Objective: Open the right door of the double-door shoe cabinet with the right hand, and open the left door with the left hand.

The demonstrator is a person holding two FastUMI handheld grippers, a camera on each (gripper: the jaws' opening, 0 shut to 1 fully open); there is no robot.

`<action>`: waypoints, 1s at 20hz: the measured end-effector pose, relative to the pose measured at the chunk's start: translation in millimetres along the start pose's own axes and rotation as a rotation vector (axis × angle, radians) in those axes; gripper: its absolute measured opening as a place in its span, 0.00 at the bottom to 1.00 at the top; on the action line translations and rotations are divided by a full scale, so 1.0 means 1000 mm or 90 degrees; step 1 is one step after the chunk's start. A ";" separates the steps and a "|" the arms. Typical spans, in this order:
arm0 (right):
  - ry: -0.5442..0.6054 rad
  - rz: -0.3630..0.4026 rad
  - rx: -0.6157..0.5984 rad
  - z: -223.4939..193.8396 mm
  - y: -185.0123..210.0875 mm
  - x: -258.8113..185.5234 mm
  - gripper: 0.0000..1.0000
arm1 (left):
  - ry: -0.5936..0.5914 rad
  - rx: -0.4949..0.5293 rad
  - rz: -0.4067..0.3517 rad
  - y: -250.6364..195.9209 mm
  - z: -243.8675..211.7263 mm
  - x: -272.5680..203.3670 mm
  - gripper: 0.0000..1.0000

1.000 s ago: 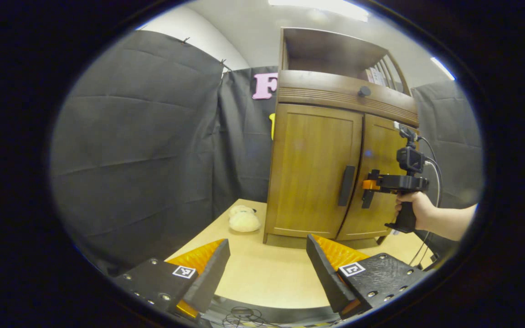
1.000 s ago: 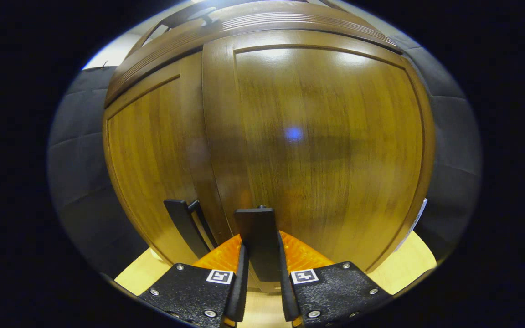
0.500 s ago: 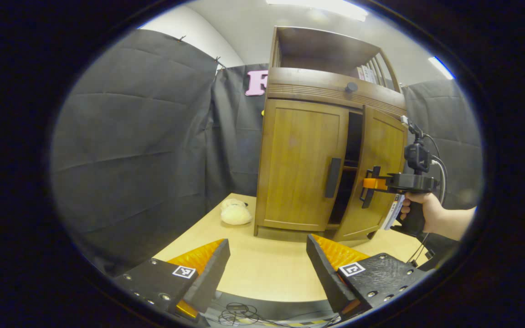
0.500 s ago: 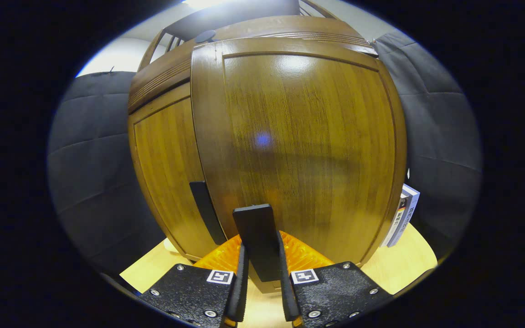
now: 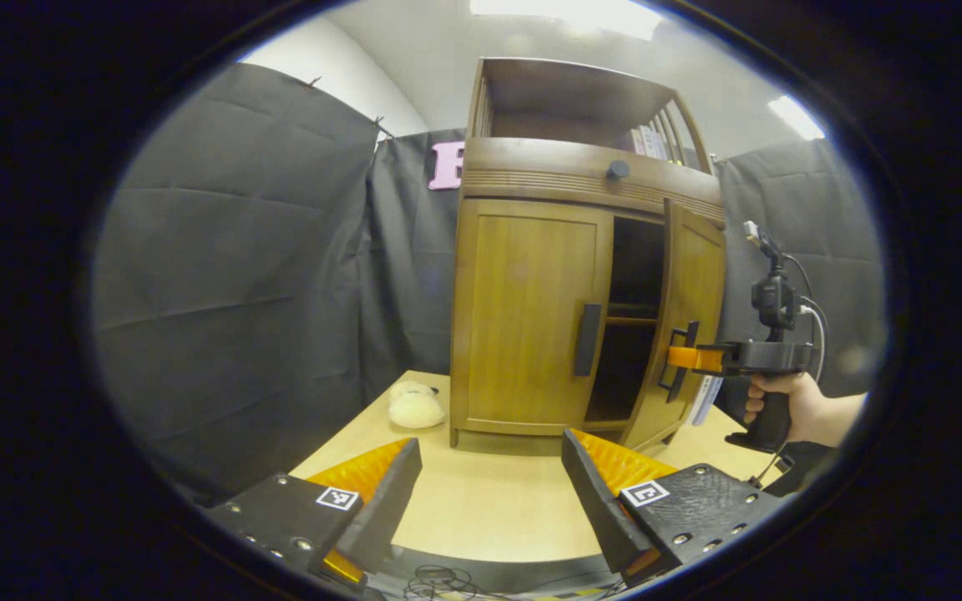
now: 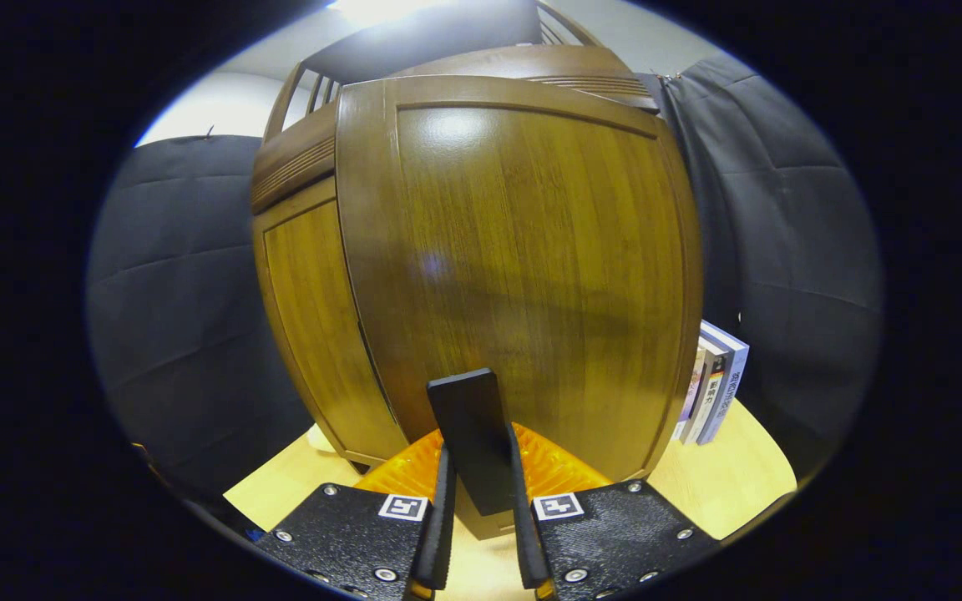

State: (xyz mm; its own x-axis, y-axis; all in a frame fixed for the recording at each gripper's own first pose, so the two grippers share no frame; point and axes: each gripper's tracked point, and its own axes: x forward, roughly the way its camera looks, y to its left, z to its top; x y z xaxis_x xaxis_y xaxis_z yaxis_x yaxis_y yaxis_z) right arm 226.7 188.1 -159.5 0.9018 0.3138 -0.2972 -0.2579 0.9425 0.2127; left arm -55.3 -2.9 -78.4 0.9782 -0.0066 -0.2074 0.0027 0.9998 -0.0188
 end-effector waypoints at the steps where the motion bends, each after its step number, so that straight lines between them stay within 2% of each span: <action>1: 0.000 -0.001 0.005 0.001 0.000 0.000 0.33 | 0.003 0.001 -0.004 -0.002 -0.004 0.002 0.97; 5: 0.006 0.000 0.012 0.003 -0.002 0.003 0.32 | 0.008 -0.010 -0.014 -0.007 -0.011 0.006 0.97; 6: 0.005 -0.001 0.010 0.003 -0.001 0.003 0.33 | 0.008 -0.010 -0.016 -0.008 -0.012 0.007 1.00; 8: 0.003 -0.005 0.010 0.005 0.000 0.001 0.33 | 0.011 -0.002 -0.021 -0.012 -0.017 0.010 0.97; 10: 0.010 -0.008 0.014 0.006 -0.002 0.000 0.32 | 0.012 0.013 -0.024 -0.014 -0.020 0.011 1.00; 12: 0.015 -0.014 0.000 0.010 -0.001 0.000 0.30 | 0.014 0.020 -0.037 -0.022 -0.022 0.013 0.97; 13: 0.017 -0.017 -0.008 0.012 0.000 0.000 0.30 | 0.011 0.022 -0.043 -0.030 -0.020 0.012 1.00; 15: 0.019 -0.020 -0.020 0.018 0.003 -0.004 0.27 | -0.006 0.026 -0.048 -0.039 -0.009 0.016 1.00; 18: 0.026 -0.013 -0.037 0.026 0.005 -0.008 0.25 | -0.020 0.026 -0.027 -0.050 0.001 0.027 0.97; 20: 0.029 -0.007 -0.039 0.033 0.006 -0.010 0.24 | -0.017 0.014 -0.015 -0.067 0.000 0.016 1.00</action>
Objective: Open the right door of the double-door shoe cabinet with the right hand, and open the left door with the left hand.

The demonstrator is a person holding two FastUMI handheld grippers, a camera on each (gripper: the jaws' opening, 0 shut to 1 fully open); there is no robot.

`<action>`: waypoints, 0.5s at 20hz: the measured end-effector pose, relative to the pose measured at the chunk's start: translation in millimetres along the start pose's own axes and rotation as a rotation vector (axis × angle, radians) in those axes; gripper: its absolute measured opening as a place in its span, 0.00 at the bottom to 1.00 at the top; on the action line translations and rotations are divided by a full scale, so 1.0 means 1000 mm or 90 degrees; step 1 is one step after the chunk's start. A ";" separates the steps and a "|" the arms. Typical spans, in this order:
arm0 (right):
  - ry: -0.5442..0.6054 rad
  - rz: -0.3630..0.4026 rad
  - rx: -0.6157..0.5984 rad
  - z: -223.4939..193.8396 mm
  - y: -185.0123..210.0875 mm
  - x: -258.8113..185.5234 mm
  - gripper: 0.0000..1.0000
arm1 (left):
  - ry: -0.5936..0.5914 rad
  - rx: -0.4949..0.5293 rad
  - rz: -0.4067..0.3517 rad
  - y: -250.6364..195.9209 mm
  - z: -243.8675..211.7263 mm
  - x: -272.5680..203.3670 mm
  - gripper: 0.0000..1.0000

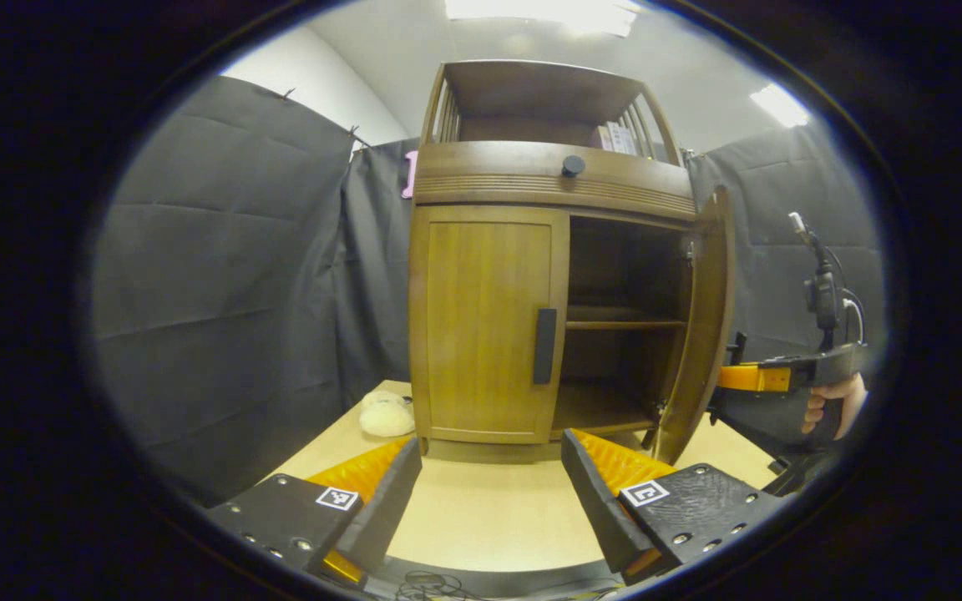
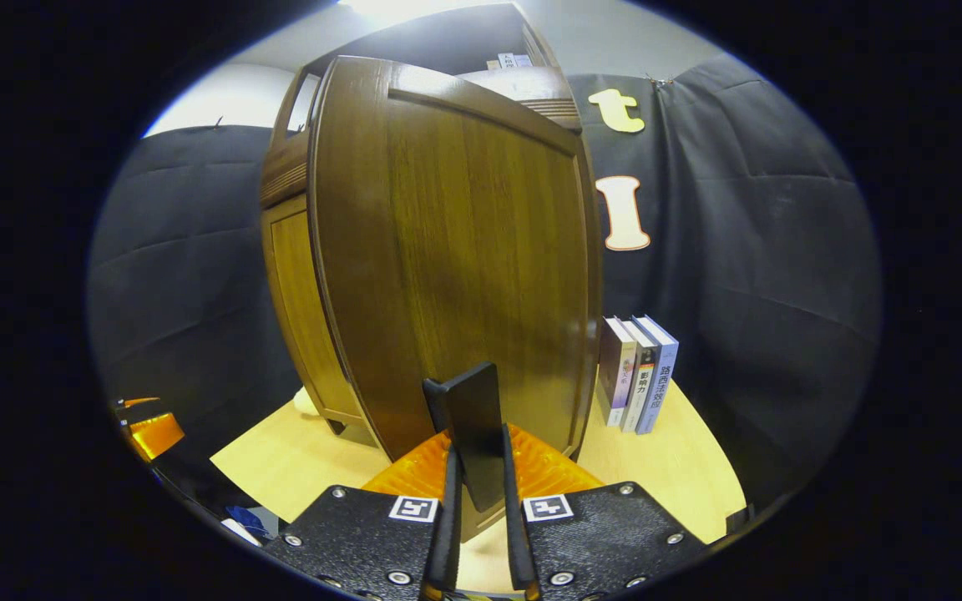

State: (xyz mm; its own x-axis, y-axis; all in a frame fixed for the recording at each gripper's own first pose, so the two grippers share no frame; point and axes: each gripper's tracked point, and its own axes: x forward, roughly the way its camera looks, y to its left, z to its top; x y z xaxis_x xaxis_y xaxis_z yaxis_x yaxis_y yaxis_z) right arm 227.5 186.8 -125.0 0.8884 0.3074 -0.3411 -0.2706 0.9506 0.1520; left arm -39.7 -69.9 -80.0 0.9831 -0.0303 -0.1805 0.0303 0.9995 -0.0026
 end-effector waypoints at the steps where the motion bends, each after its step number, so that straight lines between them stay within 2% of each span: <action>1: 0.001 0.002 -0.001 0.003 0.000 -0.002 0.22 | 0.002 -0.003 0.003 -0.008 -0.002 -0.007 1.00; 2: 0.001 0.005 -0.004 0.006 -0.001 -0.003 0.22 | 0.004 -0.002 0.005 -0.017 -0.004 -0.014 0.97; 4: 0.006 0.016 -0.016 0.010 -0.006 -0.007 0.22 | -0.007 0.002 0.022 -0.026 0.003 -0.022 0.97; 10: 0.006 0.050 -0.034 0.007 -0.069 -0.022 0.16 | -0.050 -0.010 0.019 -0.089 0.031 -0.031 1.00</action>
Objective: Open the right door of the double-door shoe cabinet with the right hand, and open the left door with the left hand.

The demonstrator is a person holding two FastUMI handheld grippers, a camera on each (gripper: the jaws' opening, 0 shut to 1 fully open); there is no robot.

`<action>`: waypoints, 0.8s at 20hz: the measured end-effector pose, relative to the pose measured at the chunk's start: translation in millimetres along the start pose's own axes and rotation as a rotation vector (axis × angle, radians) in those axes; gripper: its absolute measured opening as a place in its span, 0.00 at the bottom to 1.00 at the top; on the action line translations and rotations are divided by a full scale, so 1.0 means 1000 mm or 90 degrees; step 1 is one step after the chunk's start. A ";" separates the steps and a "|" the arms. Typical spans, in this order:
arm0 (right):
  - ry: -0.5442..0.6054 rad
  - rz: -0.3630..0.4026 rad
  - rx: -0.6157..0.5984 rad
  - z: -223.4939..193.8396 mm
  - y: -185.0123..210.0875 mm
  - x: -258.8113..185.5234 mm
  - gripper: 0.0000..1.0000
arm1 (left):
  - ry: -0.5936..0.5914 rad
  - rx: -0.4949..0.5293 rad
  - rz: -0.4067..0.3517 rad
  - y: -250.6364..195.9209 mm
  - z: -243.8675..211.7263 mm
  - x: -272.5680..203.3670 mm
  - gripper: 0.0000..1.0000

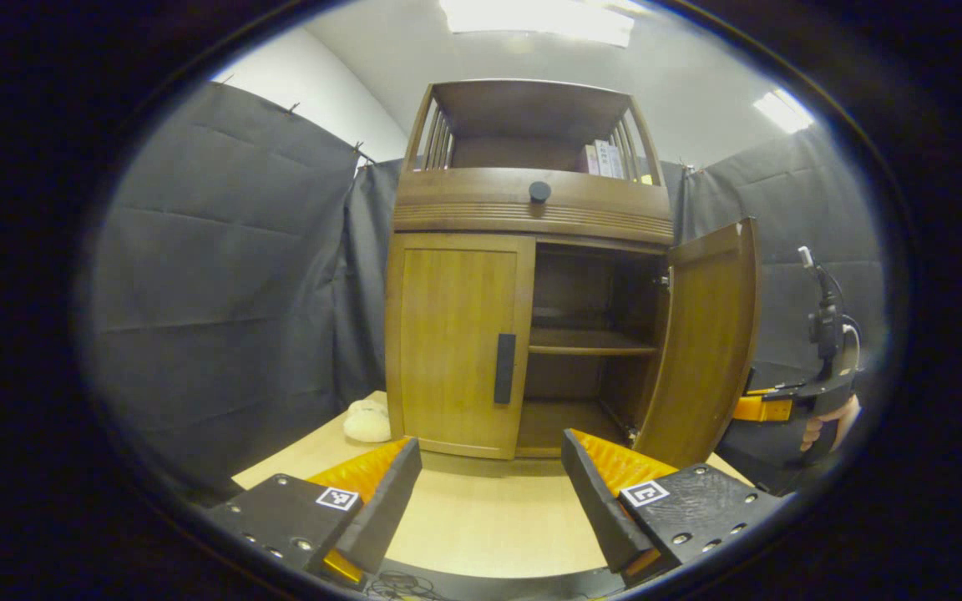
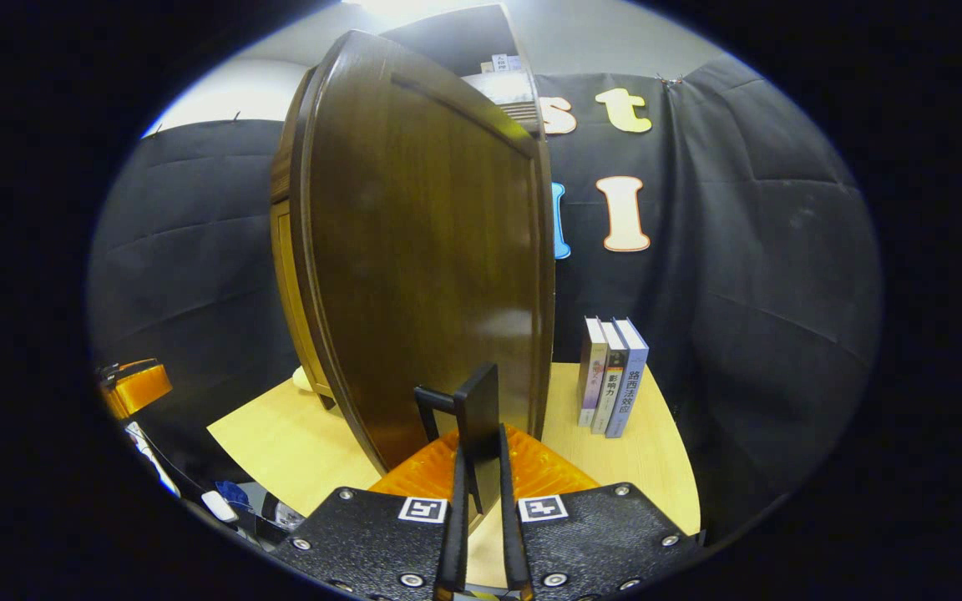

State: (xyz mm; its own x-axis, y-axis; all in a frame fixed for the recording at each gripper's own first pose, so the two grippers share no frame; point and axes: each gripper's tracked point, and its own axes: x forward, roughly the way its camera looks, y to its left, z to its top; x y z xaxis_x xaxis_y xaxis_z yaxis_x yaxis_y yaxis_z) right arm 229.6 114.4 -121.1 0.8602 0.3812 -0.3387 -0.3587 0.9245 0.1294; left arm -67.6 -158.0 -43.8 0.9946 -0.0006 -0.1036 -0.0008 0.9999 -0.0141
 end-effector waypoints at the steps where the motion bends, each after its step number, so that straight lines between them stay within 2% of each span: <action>1: -0.007 0.010 -0.005 0.000 -0.008 -0.003 0.14 | -0.004 -0.003 0.002 -0.013 -0.001 0.002 1.00; 6: -0.034 0.020 0.003 0.001 -0.063 -0.009 0.12 | 0.004 -0.032 0.019 -0.069 -0.025 0.007 1.00; 7: -0.031 0.048 0.019 0.001 -0.059 -0.008 0.10 | 0.011 -0.036 0.018 -0.081 -0.031 0.007 0.97; 8: -0.027 0.069 0.026 -0.001 -0.056 -0.007 0.10 | 0.016 -0.037 0.015 -0.090 -0.031 0.009 1.00; 11: -0.041 0.068 -0.028 0.002 -0.059 -0.008 0.11 | 0.019 -0.018 0.023 -0.102 -0.025 0.013 1.00; 12: -0.041 0.070 -0.028 -0.001 -0.057 -0.008 0.11 | 0.018 -0.012 0.031 -0.101 -0.022 0.014 0.97; 13: -0.042 0.072 -0.012 -0.002 -0.058 -0.008 0.12 | 0.017 -0.010 0.039 -0.101 -0.021 0.010 1.00; 16: -0.026 0.062 0.016 -0.010 -0.066 -0.011 0.16 | 0.016 -0.006 0.062 -0.100 -0.018 0.010 1.00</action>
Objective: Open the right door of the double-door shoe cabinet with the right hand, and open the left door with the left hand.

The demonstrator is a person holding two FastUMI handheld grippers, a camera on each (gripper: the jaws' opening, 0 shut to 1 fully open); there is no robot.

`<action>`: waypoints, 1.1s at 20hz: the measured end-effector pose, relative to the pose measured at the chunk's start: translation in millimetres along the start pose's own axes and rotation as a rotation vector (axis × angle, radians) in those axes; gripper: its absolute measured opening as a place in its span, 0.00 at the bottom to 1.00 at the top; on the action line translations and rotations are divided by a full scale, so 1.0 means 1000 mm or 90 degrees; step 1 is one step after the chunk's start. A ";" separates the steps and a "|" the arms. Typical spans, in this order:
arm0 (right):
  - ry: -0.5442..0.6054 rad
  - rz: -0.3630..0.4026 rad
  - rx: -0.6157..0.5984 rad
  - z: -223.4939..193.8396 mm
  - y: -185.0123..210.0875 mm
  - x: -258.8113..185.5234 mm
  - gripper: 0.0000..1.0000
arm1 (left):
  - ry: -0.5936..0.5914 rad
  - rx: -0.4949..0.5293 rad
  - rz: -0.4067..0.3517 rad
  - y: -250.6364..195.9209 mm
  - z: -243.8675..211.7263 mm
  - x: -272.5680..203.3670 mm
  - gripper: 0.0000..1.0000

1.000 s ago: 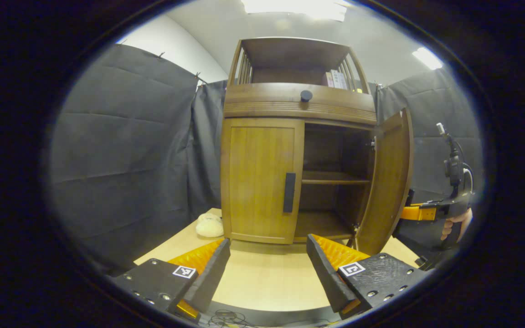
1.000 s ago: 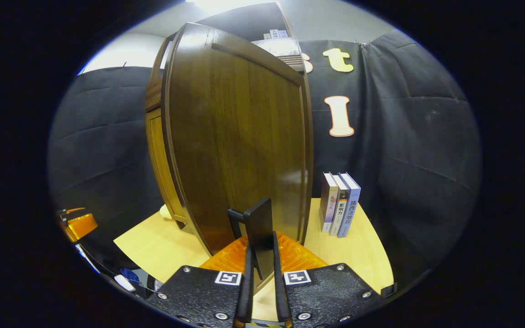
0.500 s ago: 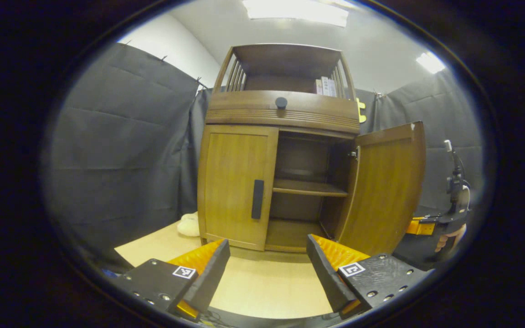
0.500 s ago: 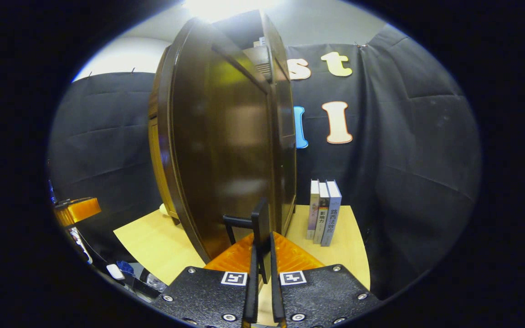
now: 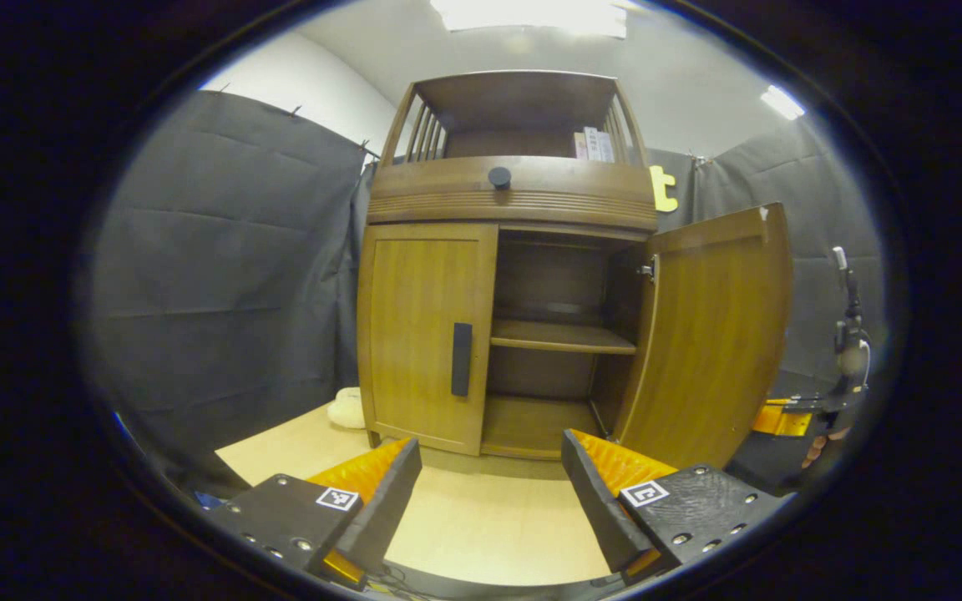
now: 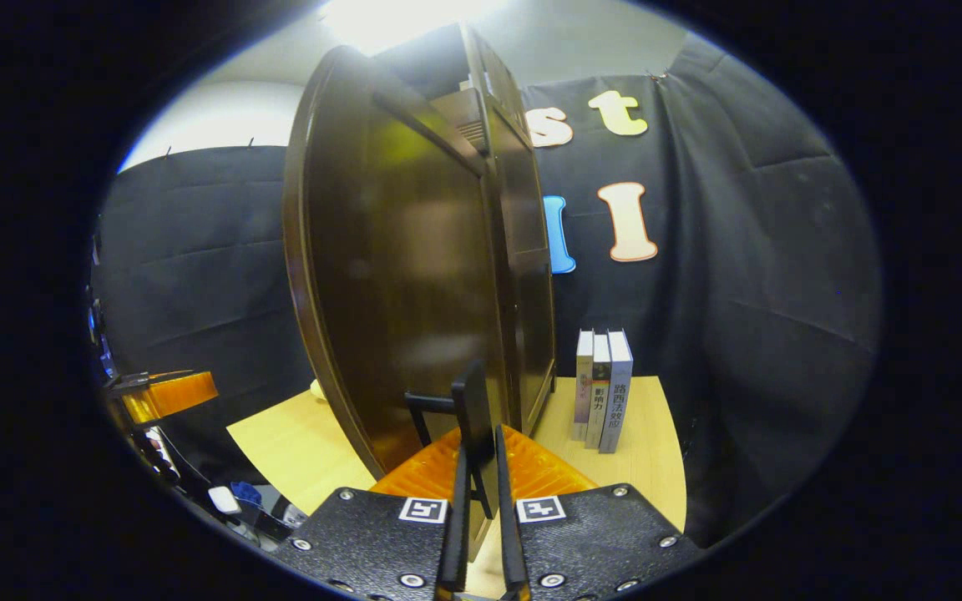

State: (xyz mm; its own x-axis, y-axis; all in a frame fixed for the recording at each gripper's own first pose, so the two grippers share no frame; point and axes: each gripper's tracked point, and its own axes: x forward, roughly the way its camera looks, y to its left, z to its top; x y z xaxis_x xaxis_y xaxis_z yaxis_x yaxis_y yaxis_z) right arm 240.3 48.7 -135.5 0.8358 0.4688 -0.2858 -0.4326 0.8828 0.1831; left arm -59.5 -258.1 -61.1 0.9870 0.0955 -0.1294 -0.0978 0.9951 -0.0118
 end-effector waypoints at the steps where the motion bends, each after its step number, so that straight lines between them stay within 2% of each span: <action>1: 0.003 -0.017 -0.008 -0.004 -0.008 -0.005 0.30 | 0.000 0.000 0.006 0.000 -0.002 0.002 1.00; 3: -0.004 -0.055 -0.017 -0.008 -0.021 -0.015 0.59 | 0.005 -0.004 0.006 0.003 -0.006 0.009 1.00; 5: -0.005 -0.085 0.006 -0.011 -0.032 -0.023 0.87 | 0.013 0.001 0.001 0.007 -0.011 0.016 1.00; 7: -0.007 -0.101 0.029 -0.010 -0.028 -0.030 0.98 | 0.014 0.009 0.000 0.015 -0.012 0.030 1.00; 12: -0.037 -0.221 0.026 0.006 -0.033 -0.057 0.97 | 0.011 0.011 -0.036 0.036 0.007 0.104 0.97; 13: -0.042 -0.243 0.025 0.011 -0.033 -0.063 0.94 | 0.008 0.015 -0.043 0.040 0.011 0.119 1.00; 16: -0.059 -0.325 0.020 0.023 -0.035 -0.083 0.94 | 0.006 0.020 -0.073 0.041 0.018 0.158 1.00; 17: -0.060 -0.350 0.026 0.024 -0.032 -0.089 0.97 | 0.011 0.022 -0.090 0.038 0.015 0.168 0.97; 18: -0.064 -0.369 0.036 0.025 -0.027 -0.096 0.94 | 0.018 0.024 -0.104 0.035 0.013 0.178 1.00; 19: -0.068 -0.385 0.041 0.027 -0.020 -0.101 0.97 | 0.025 0.028 -0.112 0.033 0.011 0.193 1.00; 20: -0.070 -0.402 0.041 0.029 -0.015 -0.107 0.94 | 0.030 0.031 -0.121 0.030 0.008 0.211 1.00; 21: -0.067 -0.421 0.038 0.026 -0.010 -0.113 0.97 | 0.033 0.032 -0.131 0.028 0.006 0.225 1.00; 22: -0.064 -0.438 0.036 0.026 -0.005 -0.117 0.94 | 0.035 0.030 -0.140 0.024 0.002 0.235 1.00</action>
State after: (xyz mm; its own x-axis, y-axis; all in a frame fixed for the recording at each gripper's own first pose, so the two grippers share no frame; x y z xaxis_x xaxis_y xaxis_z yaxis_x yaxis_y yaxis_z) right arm 153.0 -11.2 -78.8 0.9421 -0.2034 -0.2665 0.2219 0.9742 0.0409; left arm 170.3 -211.3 -89.7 0.9753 -0.1240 -0.1830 0.1261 0.9920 0.0000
